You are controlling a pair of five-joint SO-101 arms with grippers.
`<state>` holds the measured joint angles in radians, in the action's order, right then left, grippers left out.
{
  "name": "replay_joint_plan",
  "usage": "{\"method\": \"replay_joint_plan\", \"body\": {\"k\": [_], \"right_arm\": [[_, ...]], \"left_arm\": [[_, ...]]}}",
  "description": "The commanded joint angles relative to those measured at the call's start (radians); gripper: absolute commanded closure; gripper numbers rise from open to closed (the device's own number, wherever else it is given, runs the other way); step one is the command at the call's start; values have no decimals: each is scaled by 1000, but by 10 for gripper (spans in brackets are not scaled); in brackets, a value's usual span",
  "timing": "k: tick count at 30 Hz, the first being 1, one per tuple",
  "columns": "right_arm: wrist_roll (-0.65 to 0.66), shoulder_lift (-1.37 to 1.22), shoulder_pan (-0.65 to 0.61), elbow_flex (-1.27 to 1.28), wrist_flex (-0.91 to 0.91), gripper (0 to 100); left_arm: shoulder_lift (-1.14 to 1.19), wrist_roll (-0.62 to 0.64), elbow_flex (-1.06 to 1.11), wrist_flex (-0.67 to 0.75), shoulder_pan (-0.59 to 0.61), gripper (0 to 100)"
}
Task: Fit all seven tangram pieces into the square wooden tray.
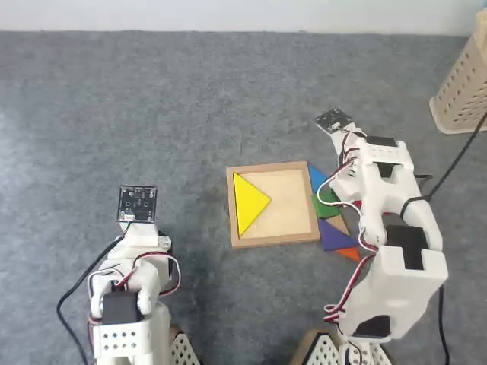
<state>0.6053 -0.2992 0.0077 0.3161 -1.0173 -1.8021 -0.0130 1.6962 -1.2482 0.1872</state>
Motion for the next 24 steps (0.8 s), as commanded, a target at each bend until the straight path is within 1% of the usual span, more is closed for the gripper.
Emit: {"method": "replay_joint_plan", "body": {"k": [1,5,9,13,19,21,22,24], "right_arm": [[-25,-5,2,-28,13,829],[-32,12,19,-44,7,829],[-74,65,27,-126,-114,829],[-74,145,15,-198,-219,829],[-78,242,-8,-204,-274,825],[-61,260,2,-203,-288,812],[-26,262,5,-203,-323,788],[87,259,4,-186,-412,727]], "left_arm": [[-15,8,-12,-2,-3,988],[-15,8,-12,-2,-3,988],[-15,8,-12,-2,-3,988],[-15,8,-12,-2,-3,988],[-15,8,-12,-2,-3,988],[-15,8,-12,-2,-3,988],[-15,8,-12,-2,-3,988],[-15,8,-12,-2,-3,988]]}}
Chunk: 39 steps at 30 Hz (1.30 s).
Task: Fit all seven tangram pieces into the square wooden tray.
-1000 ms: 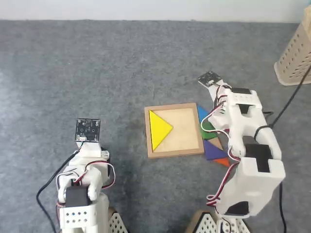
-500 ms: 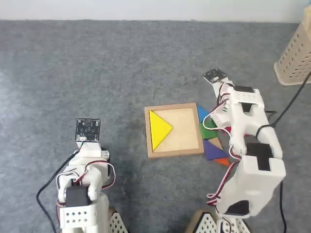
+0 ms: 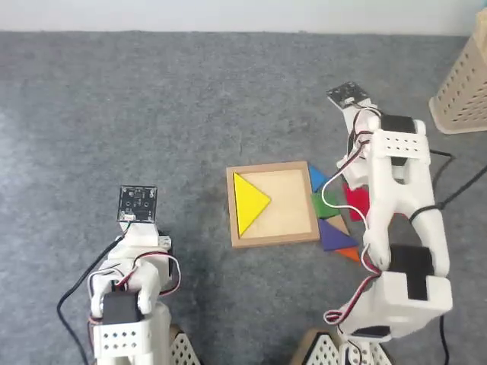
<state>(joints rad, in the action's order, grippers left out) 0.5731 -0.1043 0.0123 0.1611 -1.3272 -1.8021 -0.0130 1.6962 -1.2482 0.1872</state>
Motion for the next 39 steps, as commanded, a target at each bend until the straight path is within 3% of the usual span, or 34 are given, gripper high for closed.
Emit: {"method": "replay_joint_plan", "body": {"k": [1,4,13,19,24,30,39], "right_arm": [[180,67,-1,-5,-127,697],[284,87,16,103,-131,650],[342,117,214,250,21,819],[331,117,153,376,97,824],[104,117,70,448,254,824],[-153,117,18,407,305,825],[-279,-10,10,247,298,825]], "left_arm": [[-15,8,-12,-2,-3,988],[-15,8,-12,-2,-3,988],[-15,8,-12,-2,-3,988],[-15,8,-12,-2,-3,988],[-15,8,-12,-2,-3,988],[-15,8,-12,-2,-3,988],[-15,8,-12,-2,-3,988]]}}
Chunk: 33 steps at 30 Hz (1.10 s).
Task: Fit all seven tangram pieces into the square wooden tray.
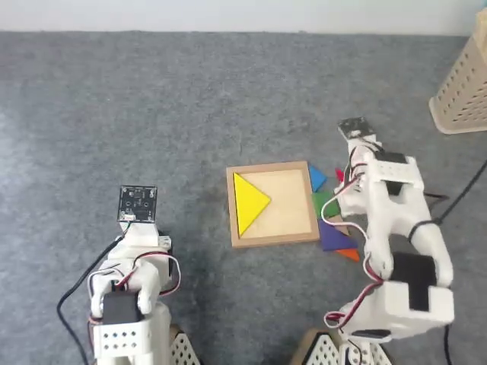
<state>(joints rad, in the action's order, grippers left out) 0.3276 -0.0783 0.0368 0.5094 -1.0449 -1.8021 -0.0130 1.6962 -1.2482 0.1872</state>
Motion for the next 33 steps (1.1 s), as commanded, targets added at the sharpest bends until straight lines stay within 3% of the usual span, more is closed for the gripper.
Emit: {"method": "replay_joint_plan", "body": {"k": [1,7,20,26,33], "right_arm": [[-44,-64,-15,-126,15,825],[5,-176,-16,-270,-77,822],[663,-58,-30,-474,-369,819],[770,-229,-12,-624,-407,685],[879,-374,10,-717,-410,670]], "left_arm": [[-15,8,-12,-2,-3,988],[-15,8,-12,-2,-3,988],[-15,8,-12,-2,-3,988],[-15,8,-12,-2,-3,988],[-15,8,-12,-2,-3,988]]}}
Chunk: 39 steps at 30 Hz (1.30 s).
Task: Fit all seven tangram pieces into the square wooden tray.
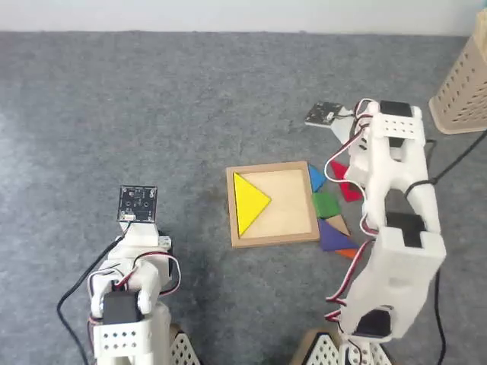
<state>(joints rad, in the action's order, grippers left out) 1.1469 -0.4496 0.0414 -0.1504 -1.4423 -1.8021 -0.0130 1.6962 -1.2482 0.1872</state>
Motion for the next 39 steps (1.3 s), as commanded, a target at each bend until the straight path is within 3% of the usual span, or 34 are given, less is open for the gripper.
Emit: {"method": "replay_joint_plan", "body": {"k": [1,17,25,31,39], "right_arm": [[69,-8,4,-58,-13,670],[104,-15,-5,-55,-61,664],[106,-22,-12,-46,-70,478],[94,-67,-30,-17,-31,535],[58,-133,-19,-17,48,541]], "left_arm": [[-15,8,-12,-2,-3,988],[-15,8,-12,-2,-3,988],[-15,8,-12,-2,-3,988],[-15,8,-12,-2,-3,988],[-15,8,-12,-2,-3,988]]}}
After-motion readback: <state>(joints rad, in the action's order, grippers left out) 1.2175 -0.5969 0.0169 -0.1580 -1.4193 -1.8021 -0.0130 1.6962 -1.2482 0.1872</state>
